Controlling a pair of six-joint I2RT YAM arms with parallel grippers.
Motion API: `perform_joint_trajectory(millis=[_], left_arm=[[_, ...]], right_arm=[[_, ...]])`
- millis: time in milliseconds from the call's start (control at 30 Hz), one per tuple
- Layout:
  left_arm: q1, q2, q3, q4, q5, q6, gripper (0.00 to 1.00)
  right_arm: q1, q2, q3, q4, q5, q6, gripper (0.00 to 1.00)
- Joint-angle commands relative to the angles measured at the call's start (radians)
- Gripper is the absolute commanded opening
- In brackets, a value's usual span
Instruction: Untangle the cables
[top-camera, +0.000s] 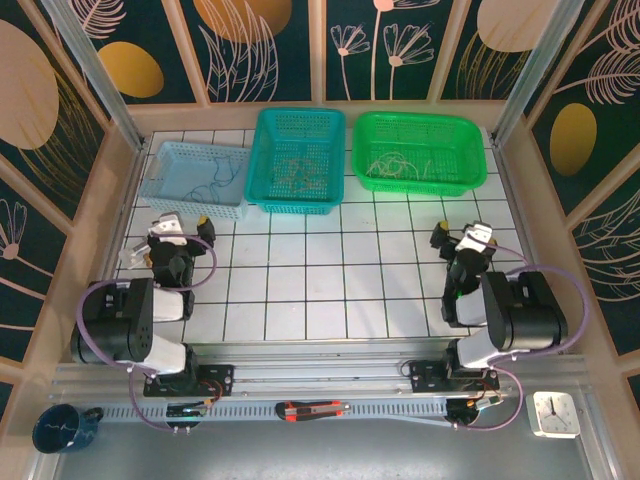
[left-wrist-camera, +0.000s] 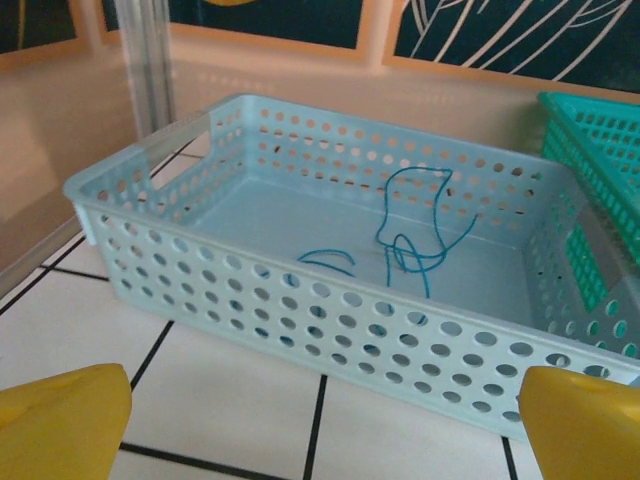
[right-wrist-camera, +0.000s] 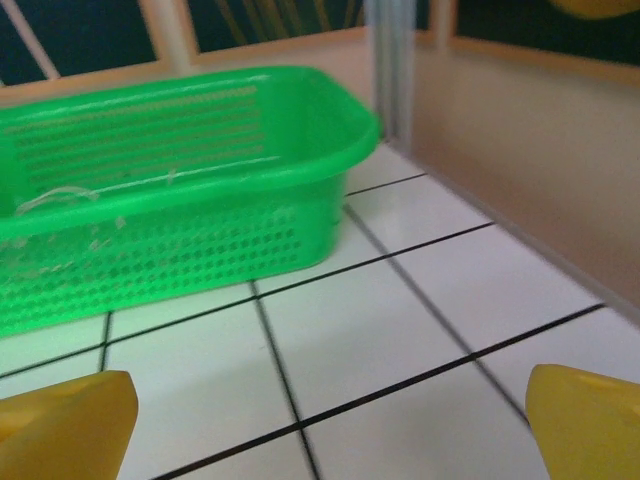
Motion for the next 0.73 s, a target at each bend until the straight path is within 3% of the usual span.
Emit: perform_joint_trajectory(millis=[0, 33, 133, 267, 700], left_arm=[[-0.005, 0.054, -0.004, 0.168, 0.055, 0.032, 0.99], [-0.008, 0.04, 0.014, 0.107, 0.059, 0.043, 0.99], [-0.016, 0.043, 0.032, 0.071, 0.05, 0.054, 0.99], [-0.024, 0.045, 0.038, 0.063, 0.035, 0.059, 0.99], [-0.038, 0.045, 0.046, 0.046, 0.006, 0.065, 0.99]], right_arm=[[0.001, 0.064, 0.045, 0.117, -0.149, -0.04, 0.99], [-0.011, 0.03, 0.093, -0.029, -0.191, -0.029, 0.99], [-0.058, 0.038, 0.12, -0.06, -0.277, -0.005, 0.99], [-0.031, 0.047, 0.111, -0.03, -0.222, -0.017, 0.99], [-0.043, 0.043, 0.116, -0.043, -0.251, -0.014, 0.99]])
